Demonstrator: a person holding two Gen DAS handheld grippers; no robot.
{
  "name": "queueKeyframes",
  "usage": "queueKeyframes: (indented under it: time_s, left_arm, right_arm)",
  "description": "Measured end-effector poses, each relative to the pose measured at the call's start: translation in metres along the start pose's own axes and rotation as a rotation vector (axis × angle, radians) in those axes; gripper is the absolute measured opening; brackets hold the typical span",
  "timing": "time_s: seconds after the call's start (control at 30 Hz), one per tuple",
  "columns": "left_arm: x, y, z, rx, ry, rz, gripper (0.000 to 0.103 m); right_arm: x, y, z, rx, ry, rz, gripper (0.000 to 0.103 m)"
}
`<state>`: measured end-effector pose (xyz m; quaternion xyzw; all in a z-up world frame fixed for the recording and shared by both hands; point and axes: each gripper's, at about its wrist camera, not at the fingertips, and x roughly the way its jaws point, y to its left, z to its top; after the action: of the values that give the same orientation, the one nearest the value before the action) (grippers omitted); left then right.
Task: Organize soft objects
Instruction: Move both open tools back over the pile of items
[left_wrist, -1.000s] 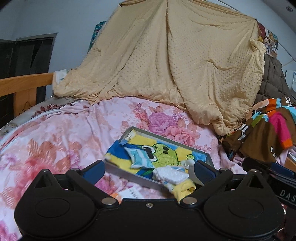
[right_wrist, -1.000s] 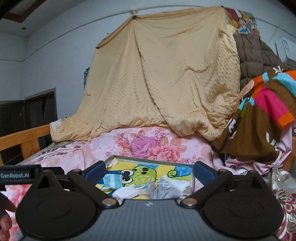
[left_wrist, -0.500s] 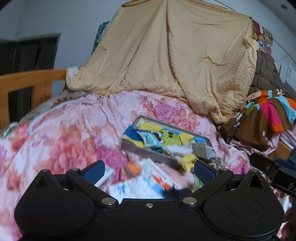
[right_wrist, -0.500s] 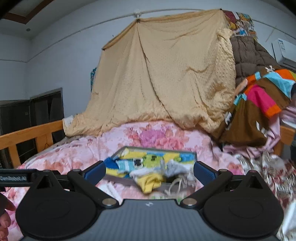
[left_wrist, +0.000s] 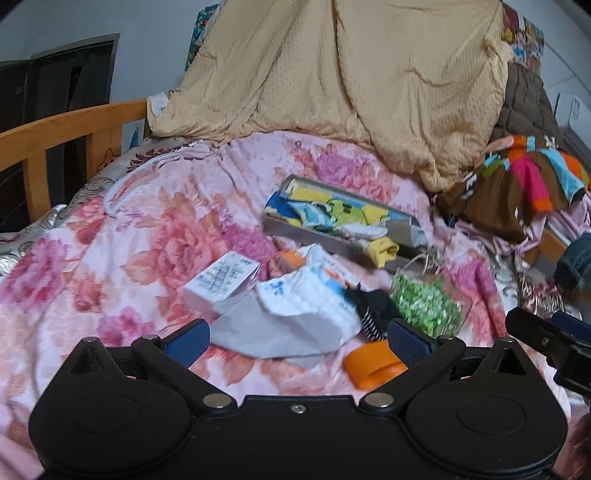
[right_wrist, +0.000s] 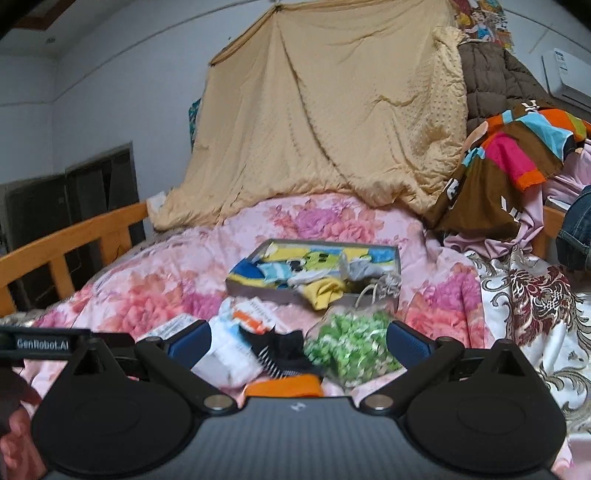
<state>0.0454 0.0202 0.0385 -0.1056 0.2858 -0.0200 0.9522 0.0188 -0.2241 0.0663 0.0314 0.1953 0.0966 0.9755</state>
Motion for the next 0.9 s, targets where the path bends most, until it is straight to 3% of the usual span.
queueKeyframes:
  time_s: [0.27,0.4,0.5,0.73,0.9]
  left_arm:
    - [-0.004,0.022,0.036,0.114,0.156,0.006,0.102]
    - [0.007,0.033,0.052,0.102,0.189,-0.025,0.102]
    - [0.021,0.043,0.055,0.057,0.212,-0.021,0.102]
    - [0.074,0.045,0.050,0.049,0.303,-0.012,0.102]
    - [0.110,0.040,0.048,0.096,0.302,-0.038,0.102]
  right_arm:
    - [0.001,0.028,0.030,0.079,0.155,0.045,0.103]
    - [0.028,0.034,0.046,0.142,0.260,0.103,0.103]
    - [0.054,0.031,0.050,0.146,0.289,0.107,0.103]
    - [0.126,0.024,0.040,-0.042,0.447,0.198,0.103]
    - [0.161,0.011,0.028,-0.041,0.503,0.193,0.103]
